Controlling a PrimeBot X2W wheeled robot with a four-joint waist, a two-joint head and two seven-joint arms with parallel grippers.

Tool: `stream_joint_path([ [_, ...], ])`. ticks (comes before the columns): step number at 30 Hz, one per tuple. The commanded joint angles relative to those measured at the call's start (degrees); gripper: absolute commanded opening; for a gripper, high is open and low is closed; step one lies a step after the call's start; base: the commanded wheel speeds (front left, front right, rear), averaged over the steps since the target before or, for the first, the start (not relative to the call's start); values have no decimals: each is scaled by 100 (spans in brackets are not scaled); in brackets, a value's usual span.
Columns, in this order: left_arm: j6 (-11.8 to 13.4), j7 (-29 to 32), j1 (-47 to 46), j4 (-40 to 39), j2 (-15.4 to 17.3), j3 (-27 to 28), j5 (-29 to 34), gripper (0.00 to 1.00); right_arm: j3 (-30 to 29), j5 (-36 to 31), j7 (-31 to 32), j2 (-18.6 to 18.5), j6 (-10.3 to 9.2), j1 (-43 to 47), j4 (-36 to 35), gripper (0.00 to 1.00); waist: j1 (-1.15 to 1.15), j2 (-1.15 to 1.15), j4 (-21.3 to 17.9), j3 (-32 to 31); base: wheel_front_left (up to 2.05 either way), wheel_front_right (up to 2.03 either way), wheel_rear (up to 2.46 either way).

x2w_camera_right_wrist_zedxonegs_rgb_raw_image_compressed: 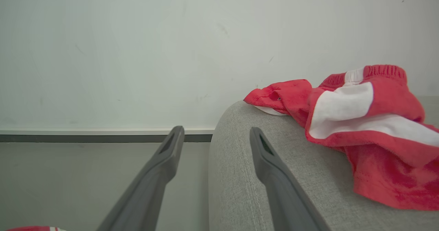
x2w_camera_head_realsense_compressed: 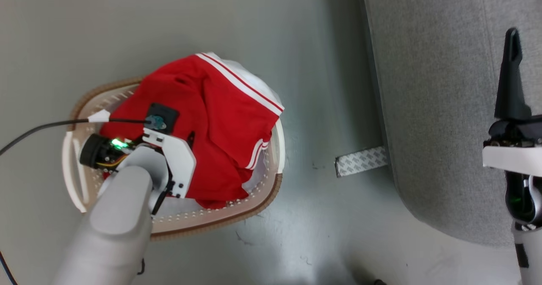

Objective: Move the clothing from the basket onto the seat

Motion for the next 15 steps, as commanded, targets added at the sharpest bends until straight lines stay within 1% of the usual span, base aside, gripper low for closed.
stream_joint_path([
  [1, 60, -14, -98, 43, 90, 7, 105, 100, 9, 65, 3, -49, -13, -134, -76, 100, -2, 0, -132, 266, 0, 0, 0],
  [8, 260, -34, -298, 215, 201, -56, 166, 100, 20, 238, 4, -55, -13, -300, -347, 100, -2, 0, -268, 567, 0, 0, 0],
  [15, 375, 43, -412, 284, 299, -141, 231, 100, 126, 369, 4, -15, -13, -223, -472, 100, -2, 0, -439, 801, 0, 0, 0],
])
